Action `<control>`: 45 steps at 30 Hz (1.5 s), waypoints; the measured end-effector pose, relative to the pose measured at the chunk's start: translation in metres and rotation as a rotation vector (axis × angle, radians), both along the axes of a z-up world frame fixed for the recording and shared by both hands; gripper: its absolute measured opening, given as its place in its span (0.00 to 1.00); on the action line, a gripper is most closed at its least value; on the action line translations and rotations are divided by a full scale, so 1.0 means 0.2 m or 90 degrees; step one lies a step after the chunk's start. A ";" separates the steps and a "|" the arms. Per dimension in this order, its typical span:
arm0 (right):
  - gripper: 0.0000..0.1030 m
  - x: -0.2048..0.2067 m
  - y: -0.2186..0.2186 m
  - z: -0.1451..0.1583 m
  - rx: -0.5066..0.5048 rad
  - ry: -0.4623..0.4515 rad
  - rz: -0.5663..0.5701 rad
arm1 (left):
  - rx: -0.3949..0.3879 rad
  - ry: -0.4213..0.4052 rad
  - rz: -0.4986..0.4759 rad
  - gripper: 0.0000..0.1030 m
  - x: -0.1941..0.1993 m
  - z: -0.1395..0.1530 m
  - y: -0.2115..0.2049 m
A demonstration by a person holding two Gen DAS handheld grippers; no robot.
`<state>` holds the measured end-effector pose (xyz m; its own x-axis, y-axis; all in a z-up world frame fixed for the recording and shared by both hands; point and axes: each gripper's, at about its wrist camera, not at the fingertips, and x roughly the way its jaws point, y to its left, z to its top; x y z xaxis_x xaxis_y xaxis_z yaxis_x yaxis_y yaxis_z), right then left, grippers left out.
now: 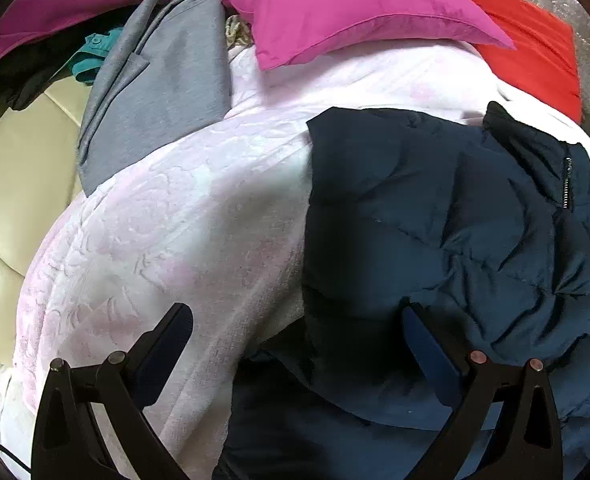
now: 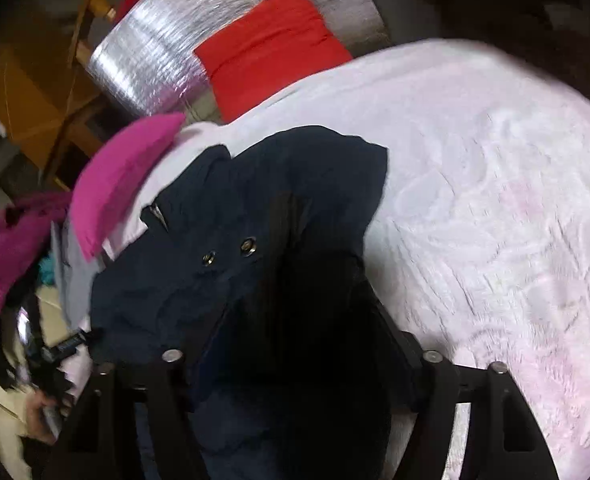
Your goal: Fold large clothes
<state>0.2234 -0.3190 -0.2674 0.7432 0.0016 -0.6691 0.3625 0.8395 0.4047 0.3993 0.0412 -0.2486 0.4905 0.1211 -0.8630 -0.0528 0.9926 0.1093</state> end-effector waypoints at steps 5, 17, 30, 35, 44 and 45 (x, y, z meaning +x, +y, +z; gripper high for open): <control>0.63 0.00 -0.01 -0.06 -0.019 0.031 -0.007 | 0.013 -0.001 -0.023 1.00 -0.01 0.00 -0.06; 0.63 -0.17 0.05 0.12 -0.057 -0.037 -0.020 | 0.022 -0.042 -0.032 1.00 -0.04 0.09 -0.07; 0.52 0.12 0.07 -0.04 0.006 0.025 0.024 | 0.030 -0.083 -0.042 1.00 -0.08 0.15 -0.07; 0.45 0.12 0.17 0.01 -0.044 -0.009 0.037 | 0.026 -0.085 -0.043 1.00 -0.07 0.15 -0.08; 0.21 0.14 0.16 -0.04 -0.083 0.021 0.016 | 0.029 -0.099 -0.055 1.00 -0.09 0.16 -0.10; 0.20 0.14 0.17 -0.03 -0.098 0.020 0.015 | 0.028 -0.099 -0.054 1.00 -0.08 0.16 -0.10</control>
